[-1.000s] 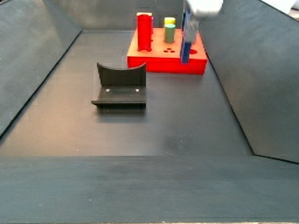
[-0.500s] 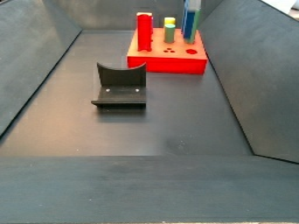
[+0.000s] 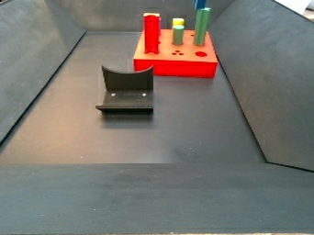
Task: Pick up the square-circle object. Move up. Rotate the square-circle object. Move to above the board. Insert the square-circle object.
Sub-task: Move to above the board.
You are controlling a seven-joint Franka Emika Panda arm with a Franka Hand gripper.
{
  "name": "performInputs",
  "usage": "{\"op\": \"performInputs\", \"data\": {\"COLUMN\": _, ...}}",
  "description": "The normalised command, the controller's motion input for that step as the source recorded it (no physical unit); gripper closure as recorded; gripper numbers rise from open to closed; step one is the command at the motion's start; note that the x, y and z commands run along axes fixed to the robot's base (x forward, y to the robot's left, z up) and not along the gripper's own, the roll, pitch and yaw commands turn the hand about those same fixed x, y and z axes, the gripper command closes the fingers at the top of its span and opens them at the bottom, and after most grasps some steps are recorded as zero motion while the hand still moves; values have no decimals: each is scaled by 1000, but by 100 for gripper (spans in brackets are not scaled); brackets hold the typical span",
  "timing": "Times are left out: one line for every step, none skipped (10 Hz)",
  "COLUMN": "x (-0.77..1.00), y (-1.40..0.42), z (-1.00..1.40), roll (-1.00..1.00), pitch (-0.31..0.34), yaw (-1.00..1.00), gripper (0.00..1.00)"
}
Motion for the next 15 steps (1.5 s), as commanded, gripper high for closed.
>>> {"op": "performInputs", "data": {"x": 149, "y": -1000, "z": 186, "roll": 46, "pitch": 41, "yaw": 1000, "gripper": 100}}
{"op": "performInputs", "data": {"x": 148, "y": -1000, "z": 185, "roll": 57, "pitch": 44, "yaw": 1000, "gripper": 100}}
{"op": "performInputs", "data": {"x": 147, "y": -1000, "z": 188, "roll": 65, "pitch": 48, "yaw": 1000, "gripper": 100}}
{"op": "performInputs", "data": {"x": 149, "y": -1000, "z": 193, "roll": 60, "pitch": 54, "yaw": 1000, "gripper": 100}}
{"op": "performInputs", "data": {"x": 152, "y": -1000, "z": 199, "roll": 58, "pitch": 63, "yaw": 1000, "gripper": 100}}
{"op": "performInputs", "data": {"x": 157, "y": -1000, "z": 202, "roll": 57, "pitch": 71, "yaw": 1000, "gripper": 100}}
{"op": "performInputs", "data": {"x": 164, "y": -1000, "z": 204, "roll": 56, "pitch": 77, "yaw": 1000, "gripper": 100}}
{"op": "performInputs", "data": {"x": 187, "y": -1000, "z": 205, "roll": 56, "pitch": 97, "yaw": 1000, "gripper": 100}}
{"op": "performInputs", "data": {"x": 212, "y": -1000, "z": 208, "roll": 57, "pitch": 111, "yaw": 1000, "gripper": 100}}
{"op": "performInputs", "data": {"x": 245, "y": -1000, "z": 212, "roll": 61, "pitch": 127, "yaw": 1000, "gripper": 100}}
{"op": "performInputs", "data": {"x": 235, "y": -822, "z": 179, "roll": 68, "pitch": 143, "yaw": 1000, "gripper": 100}}
{"op": "performInputs", "data": {"x": 193, "y": -546, "z": 123, "roll": 75, "pitch": 157, "yaw": 1000, "gripper": 100}}
{"op": "performInputs", "data": {"x": 134, "y": -278, "z": 64, "roll": 76, "pitch": 173, "yaw": 1000, "gripper": 100}}
{"op": "performInputs", "data": {"x": 95, "y": -153, "z": 40, "roll": 80, "pitch": 183, "yaw": 1000, "gripper": 100}}
{"op": "performInputs", "data": {"x": 77, "y": -100, "z": 33, "roll": 85, "pitch": 192, "yaw": 1000, "gripper": 100}}
